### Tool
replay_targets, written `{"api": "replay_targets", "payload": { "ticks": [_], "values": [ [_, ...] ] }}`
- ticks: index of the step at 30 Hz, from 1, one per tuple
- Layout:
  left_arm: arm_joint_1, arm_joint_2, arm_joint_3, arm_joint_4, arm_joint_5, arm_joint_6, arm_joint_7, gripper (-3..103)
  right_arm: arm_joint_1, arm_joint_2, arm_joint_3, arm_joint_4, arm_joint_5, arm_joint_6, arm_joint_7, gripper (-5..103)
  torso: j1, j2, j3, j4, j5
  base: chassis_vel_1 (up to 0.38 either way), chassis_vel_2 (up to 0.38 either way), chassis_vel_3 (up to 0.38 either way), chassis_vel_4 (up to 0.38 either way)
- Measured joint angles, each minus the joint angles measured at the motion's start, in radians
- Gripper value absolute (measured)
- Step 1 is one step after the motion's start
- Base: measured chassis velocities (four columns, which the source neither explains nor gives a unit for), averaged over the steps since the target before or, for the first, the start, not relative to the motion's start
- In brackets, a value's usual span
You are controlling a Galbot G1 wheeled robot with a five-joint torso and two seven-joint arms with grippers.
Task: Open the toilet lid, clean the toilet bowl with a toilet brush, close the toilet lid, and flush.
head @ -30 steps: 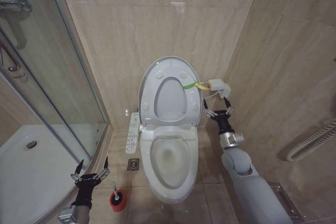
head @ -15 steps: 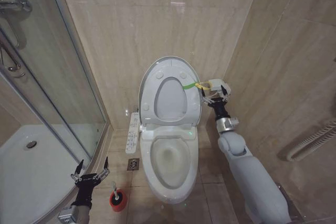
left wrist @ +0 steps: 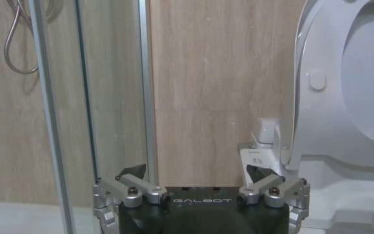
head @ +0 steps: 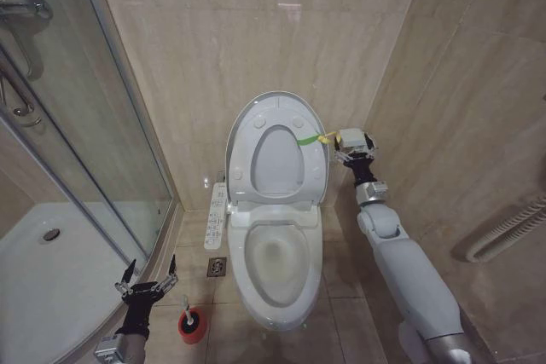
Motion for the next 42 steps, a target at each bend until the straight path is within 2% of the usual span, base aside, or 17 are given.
{"api": "replay_targets", "payload": {
  "ticks": [14, 27, 28, 35, 36, 42],
  "values": [
    [0.000, 0.000, 0.000, 0.000, 0.000, 0.000, 0.000, 100, -0.020, -0.008, -0.033, 0.046, 0.013, -0.003, -0.004, 99, 0.000, 0.000, 0.000, 0.0001, -0.0001, 0.000, 0.000, 0.000, 0.000],
    [0.000, 0.000, 0.000, 0.000, 0.000, 0.000, 0.000, 100, 0.012, -0.013, -0.044, 0.005, 0.001, -0.004, -0.011, 99, 0.000, 0.000, 0.000, 0.0001, -0.0001, 0.000, 0.000, 0.000, 0.000],
    [0.000, 0.000, 0.000, 0.000, 0.000, 0.000, 0.000, 100, 0.015, -0.016, -0.042, 0.001, 0.002, -0.003, -0.013, 75, 0.000, 0.000, 0.000, 0.0002, 0.0000, 0.000, 0.000, 0.000, 0.000],
    [0.000, 0.000, 0.000, 0.000, 0.000, 0.000, 0.000, 100, 0.018, -0.027, -0.023, -0.016, 0.002, 0.005, -0.031, 75, 0.000, 0.000, 0.000, 0.0001, 0.0000, 0.000, 0.000, 0.000, 0.000],
    [0.000, 0.000, 0.000, 0.000, 0.000, 0.000, 0.000, 100, 0.019, -0.028, -0.022, -0.018, 0.003, 0.006, -0.034, 47, 0.000, 0.000, 0.000, 0.0002, -0.0001, 0.000, 0.000, 0.000, 0.000],
    [0.000, 0.000, 0.000, 0.000, 0.000, 0.000, 0.000, 100, 0.023, -0.028, -0.017, -0.029, 0.005, 0.019, -0.052, 47, 0.000, 0.000, 0.000, 0.0004, 0.0000, 0.000, 0.000, 0.000, 0.000]
  ]
}}
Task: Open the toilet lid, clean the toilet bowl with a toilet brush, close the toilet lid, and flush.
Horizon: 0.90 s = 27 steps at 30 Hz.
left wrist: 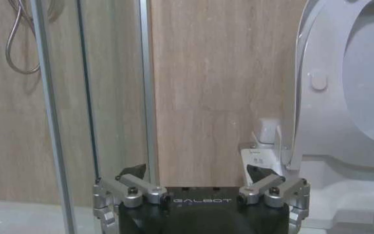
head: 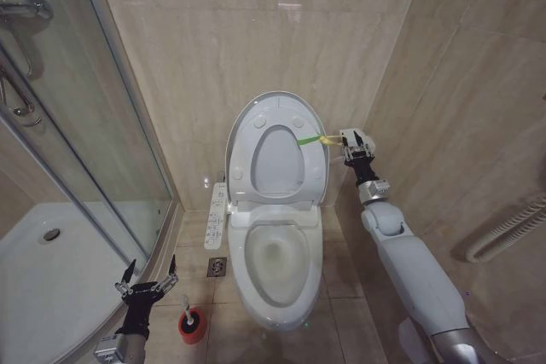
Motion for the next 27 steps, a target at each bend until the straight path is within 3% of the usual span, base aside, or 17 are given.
{"api": "replay_targets", "payload": {
  "ticks": [1, 8, 9, 20, 27],
  "values": [
    [0.000, 0.000, 0.000, 0.000, 0.000, 0.000, 0.000, 100, 0.000, 0.000, 0.001, 0.000, 0.001, 0.003, -0.002, 21, 0.000, 0.000, 0.000, -0.0001, 0.0000, 0.000, 0.000, 0.000, 0.000],
    [0.000, 0.000, 0.000, 0.000, 0.000, 0.000, 0.000, 100, -0.031, -0.013, 0.003, 0.044, 0.022, 0.005, -0.004, 21, 0.000, 0.000, 0.000, -0.0001, -0.0001, 0.000, 0.000, 0.000, 0.000],
    [0.000, 0.000, 0.000, 0.000, 0.000, 0.000, 0.000, 100, -0.042, -0.022, 0.004, 0.058, 0.029, 0.004, -0.004, 1, 0.000, 0.000, 0.000, -0.0002, 0.0000, 0.000, 0.000, 0.000, 0.000],
    [0.000, 0.000, 0.000, 0.000, 0.000, 0.000, 0.000, 100, -0.260, -0.137, 0.091, 0.186, 0.093, 0.022, -0.035, 1, 0.000, 0.000, 0.000, 0.0003, 0.0002, 0.000, 0.000, 0.000, 0.000],
    [0.000, 0.000, 0.000, 0.000, 0.000, 0.000, 0.000, 100, -0.291, -0.158, 0.106, 0.230, 0.115, 0.015, -0.029, 1, 0.000, 0.000, 0.000, 0.0000, 0.0002, 0.000, 0.000, 0.000, 0.000]
  ]
}}
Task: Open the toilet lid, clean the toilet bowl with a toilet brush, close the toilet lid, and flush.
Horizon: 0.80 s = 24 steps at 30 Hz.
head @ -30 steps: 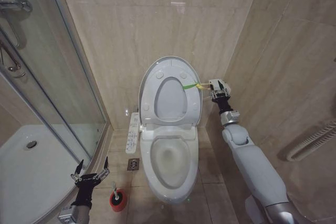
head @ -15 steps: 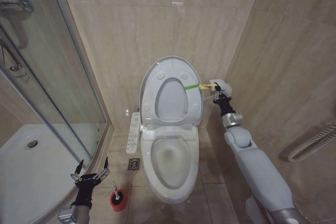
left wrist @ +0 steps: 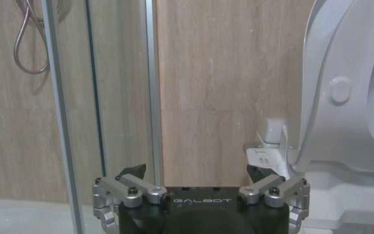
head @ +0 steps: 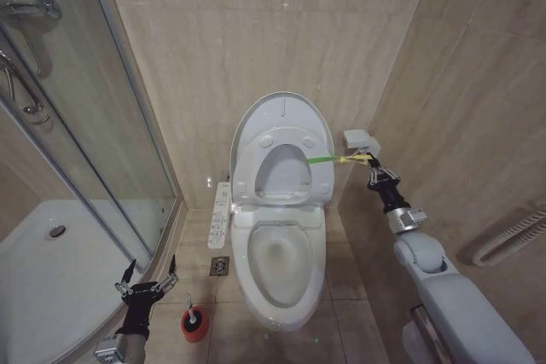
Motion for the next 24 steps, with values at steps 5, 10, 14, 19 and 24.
{"api": "replay_targets", "payload": {
  "ticks": [5, 10, 14, 19, 24],
  "values": [
    [0.000, 0.000, 0.000, 0.000, 0.000, 0.000, 0.000, 100, 0.053, -0.014, -0.038, 0.023, 0.005, -0.047, 0.029, 1, 0.000, 0.000, 0.000, -0.0007, -0.0003, 0.000, 0.000, 0.000, 0.000],
    [0.000, 0.000, 0.000, 0.000, 0.000, 0.000, 0.000, 100, 0.162, 0.022, -0.111, -0.046, -0.021, -0.066, 0.048, 1, 0.000, 0.000, 0.000, -0.0008, -0.0003, 0.000, 0.000, 0.000, 0.000],
    [0.000, 0.000, 0.000, 0.000, 0.000, 0.000, 0.000, 100, 0.218, 0.045, -0.155, -0.104, -0.038, -0.065, 0.049, 1, 0.000, 0.000, 0.000, -0.0007, -0.0004, 0.000, 0.000, 0.000, 0.000],
    [0.000, 0.000, 0.000, 0.000, 0.000, 0.000, 0.000, 100, 0.282, 0.080, -0.202, -0.188, -0.061, -0.055, 0.043, 1, 0.000, 0.000, 0.000, -0.0007, -0.0003, 0.000, 0.000, 0.000, 0.000],
    [0.000, 0.000, 0.000, 0.000, 0.000, 0.000, 0.000, 100, 0.340, 0.108, -0.236, -0.260, -0.076, -0.045, 0.038, 1, 0.000, 0.000, 0.000, -0.0007, -0.0003, 0.000, 0.000, 0.000, 0.000]
  ]
}}
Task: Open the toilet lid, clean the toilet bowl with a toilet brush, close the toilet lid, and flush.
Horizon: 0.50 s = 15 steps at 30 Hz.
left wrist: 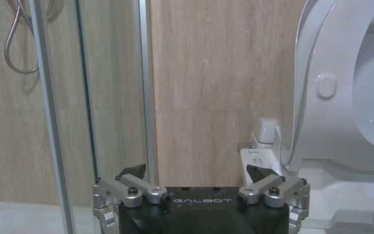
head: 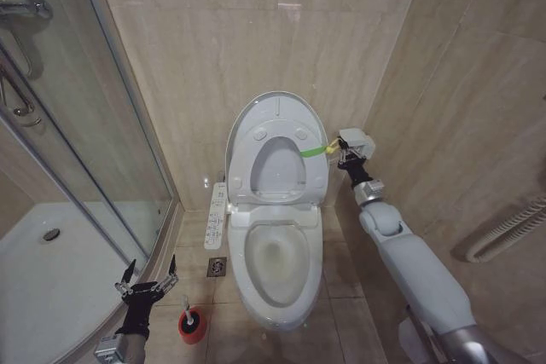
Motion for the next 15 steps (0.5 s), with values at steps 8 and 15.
{"api": "replay_targets", "payload": {
  "ticks": [8, 15],
  "values": [
    [0.000, 0.000, 0.000, 0.000, 0.000, 0.000, 0.000, 100, 0.126, 0.034, -0.052, -0.092, -0.002, -0.017, 0.035, 1, 0.000, 0.000, 0.000, 0.0005, -0.0001, 0.000, 0.000, 0.000, 0.000],
    [0.000, 0.000, 0.000, 0.000, 0.000, 0.000, 0.000, 100, 0.172, 0.029, -0.054, -0.132, -0.001, -0.022, 0.044, 1, 0.000, 0.000, 0.000, 0.0004, 0.0000, 0.000, 0.000, 0.000, 0.000]
  ]
}}
